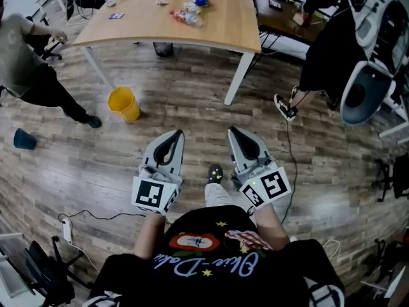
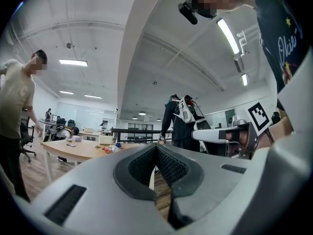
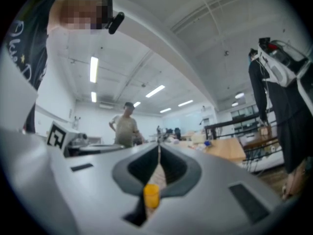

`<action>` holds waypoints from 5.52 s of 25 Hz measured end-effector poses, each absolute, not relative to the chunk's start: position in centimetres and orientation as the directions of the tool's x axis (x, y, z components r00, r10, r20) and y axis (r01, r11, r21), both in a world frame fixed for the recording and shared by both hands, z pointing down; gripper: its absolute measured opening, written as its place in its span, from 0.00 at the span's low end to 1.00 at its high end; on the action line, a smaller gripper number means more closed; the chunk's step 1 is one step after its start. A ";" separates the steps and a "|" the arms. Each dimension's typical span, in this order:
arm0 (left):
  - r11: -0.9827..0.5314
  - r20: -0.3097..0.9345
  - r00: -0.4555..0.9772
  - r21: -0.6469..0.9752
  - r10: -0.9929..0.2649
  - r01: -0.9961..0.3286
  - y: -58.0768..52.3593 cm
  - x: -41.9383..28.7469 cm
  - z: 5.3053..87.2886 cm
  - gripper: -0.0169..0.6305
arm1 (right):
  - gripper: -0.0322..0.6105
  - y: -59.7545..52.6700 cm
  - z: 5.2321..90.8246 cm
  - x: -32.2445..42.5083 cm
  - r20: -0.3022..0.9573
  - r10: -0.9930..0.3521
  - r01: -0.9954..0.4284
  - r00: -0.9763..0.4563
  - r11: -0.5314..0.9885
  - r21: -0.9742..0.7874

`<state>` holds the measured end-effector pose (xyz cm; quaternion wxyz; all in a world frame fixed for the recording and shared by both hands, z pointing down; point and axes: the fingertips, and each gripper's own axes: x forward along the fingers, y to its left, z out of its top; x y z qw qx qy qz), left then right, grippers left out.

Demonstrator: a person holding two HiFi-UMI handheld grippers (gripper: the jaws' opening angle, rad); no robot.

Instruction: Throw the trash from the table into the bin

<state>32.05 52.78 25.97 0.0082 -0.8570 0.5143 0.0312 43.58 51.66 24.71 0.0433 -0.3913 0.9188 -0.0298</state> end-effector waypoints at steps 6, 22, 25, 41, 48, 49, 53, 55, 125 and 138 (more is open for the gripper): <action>-0.429 -0.052 0.429 -0.014 -0.902 -0.903 49.2 31.9 25.1 0.04 | 0.06 47.5 24.4 43.3 -0.086 -0.691 -0.683 -0.718 0.723 -0.103; -0.358 -0.064 0.360 -0.040 -0.931 -0.933 33.8 36.2 23.8 0.04 | 0.06 31.6 23.7 46.2 -0.093 -0.608 -0.602 -0.788 0.794 -0.085; -0.350 -0.042 0.352 -0.042 -0.935 -0.936 31.9 36.9 24.1 0.04 | 0.06 29.3 23.8 46.8 -0.093 -0.601 -0.595 -0.793 0.799 -0.090; -0.389 -0.069 0.390 -0.031 -0.918 -0.921 22.9 35.7 24.8 0.04 | 0.06 22.0 25.2 44.8 -0.070 -0.618 -0.612 -0.783 0.786 -0.085; -0.426 -0.062 0.426 -0.018 -0.903 -0.905 16.8 33.3 24.8 0.04 | 0.06 16.6 25.1 42.1 -0.064 -0.648 -0.643 -0.759 0.761 -0.083; -0.430 -0.061 0.430 -0.016 -0.901 -0.903 16.0 32.7 24.8 0.04 | 0.06 15.9 25.1 41.5 -0.060 -0.651 -0.646 -0.756 0.758 -0.083; -0.456 -0.054 0.460 -0.075 -0.886 -0.887 12.7 30.9 24.4 0.04 | 0.06 13.1 24.7 39.1 -0.053 -0.669 -0.665 -0.741 0.743 -0.081; -0.477 -0.056 0.481 -0.069 -0.875 -0.876 11.1 30.1 24.2 0.04 | 0.06 11.6 24.7 37.9 -0.045 -0.678 -0.673 -0.734 0.735 -0.080; -0.403 -0.004 0.403 0.010 -0.915 -0.915 -17.7 15.1 27.7 0.04 | 0.44 -19.4 38.4 19.8 0.523 -0.447 -0.459 -0.726 0.881 0.115; -0.354 -0.005 0.354 0.017 -0.935 -0.935 -18.3 12.9 27.8 0.04 | 0.53 -21.5 45.9 19.0 0.769 -0.327 -0.381 -0.549 0.917 0.118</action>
